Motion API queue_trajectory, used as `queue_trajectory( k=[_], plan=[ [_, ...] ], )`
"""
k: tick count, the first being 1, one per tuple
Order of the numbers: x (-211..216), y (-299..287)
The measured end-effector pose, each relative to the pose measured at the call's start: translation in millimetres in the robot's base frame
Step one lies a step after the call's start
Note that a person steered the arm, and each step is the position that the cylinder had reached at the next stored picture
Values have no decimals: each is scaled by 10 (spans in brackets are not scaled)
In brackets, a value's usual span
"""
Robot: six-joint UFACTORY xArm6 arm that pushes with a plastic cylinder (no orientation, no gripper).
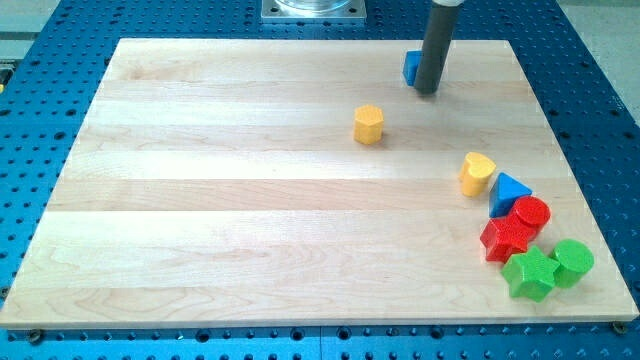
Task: Make a triangle out of yellow blocks and the blue cube
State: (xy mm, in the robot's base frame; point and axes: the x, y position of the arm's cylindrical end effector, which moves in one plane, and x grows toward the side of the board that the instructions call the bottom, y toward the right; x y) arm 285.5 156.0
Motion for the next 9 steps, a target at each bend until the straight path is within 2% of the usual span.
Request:
queue_trajectory(
  k=[1,2,3,4,5,6,7,8,9],
  plan=[
    [-245,-122],
    [-220,-633],
    [-546,-612],
    [-534,-430],
    [-388,-366],
    [569,-625],
    [1354,-414],
    [1225,-945],
    [1037,-724]
  ],
)
